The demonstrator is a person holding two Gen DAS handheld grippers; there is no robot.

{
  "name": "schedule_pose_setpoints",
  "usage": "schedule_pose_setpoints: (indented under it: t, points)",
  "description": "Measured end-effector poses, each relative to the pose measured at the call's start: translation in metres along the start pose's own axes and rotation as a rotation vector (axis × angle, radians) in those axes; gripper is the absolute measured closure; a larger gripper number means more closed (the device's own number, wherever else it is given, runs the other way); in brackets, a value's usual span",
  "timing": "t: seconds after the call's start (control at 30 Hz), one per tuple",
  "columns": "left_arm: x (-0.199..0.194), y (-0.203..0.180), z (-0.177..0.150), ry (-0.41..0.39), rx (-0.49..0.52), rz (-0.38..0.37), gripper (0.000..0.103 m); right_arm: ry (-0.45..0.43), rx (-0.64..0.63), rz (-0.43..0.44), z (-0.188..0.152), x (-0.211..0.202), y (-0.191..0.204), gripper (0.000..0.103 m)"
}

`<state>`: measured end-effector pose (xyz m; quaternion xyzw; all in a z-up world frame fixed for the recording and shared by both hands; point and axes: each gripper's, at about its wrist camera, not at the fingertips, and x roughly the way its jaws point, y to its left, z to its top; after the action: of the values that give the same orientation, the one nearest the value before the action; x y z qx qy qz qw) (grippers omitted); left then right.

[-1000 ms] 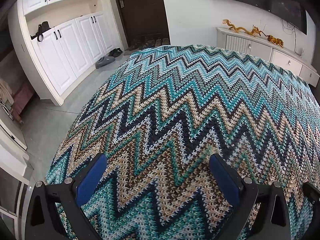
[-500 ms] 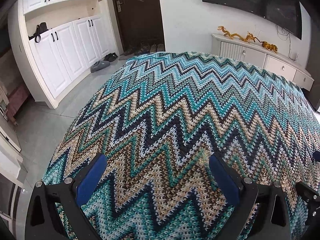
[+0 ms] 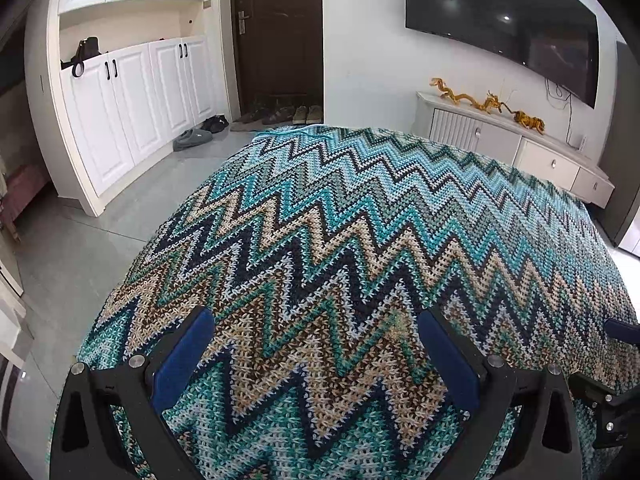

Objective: Collect trash

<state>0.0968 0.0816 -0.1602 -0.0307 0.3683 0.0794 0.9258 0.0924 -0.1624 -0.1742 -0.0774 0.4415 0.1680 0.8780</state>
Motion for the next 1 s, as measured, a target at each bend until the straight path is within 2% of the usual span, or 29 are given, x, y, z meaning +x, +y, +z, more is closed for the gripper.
schedule_pose_setpoints:
  t: [0.27,0.37,0.57,0.63,0.77,1.0]
  points:
    - [-0.021,0.040,0.012,-0.037,-0.066,-0.029,0.000,0.000,-0.001,-0.001,0.001,0.003,0.003,0.000]
    - [-0.023,0.064,0.027,-0.073,-0.107,0.011,0.000,0.001,-0.001,-0.001,0.000,0.002,0.003,0.000]
    - [-0.010,0.104,0.053,-0.128,-0.208,0.148,0.000,0.001,-0.001,-0.001,-0.001,0.001,0.001,0.000]
    - [-0.003,0.108,0.056,-0.132,-0.230,0.186,0.000,0.001,-0.001,-0.001,0.000,0.001,0.000,0.000]
    - [0.002,0.104,0.052,-0.148,-0.237,0.209,0.000,0.000,-0.001,-0.002,0.000,0.001,0.001,0.000]
    - [0.008,0.086,0.047,-0.157,-0.195,0.196,0.000,0.000,-0.001,-0.002,0.000,0.001,0.000,0.000]
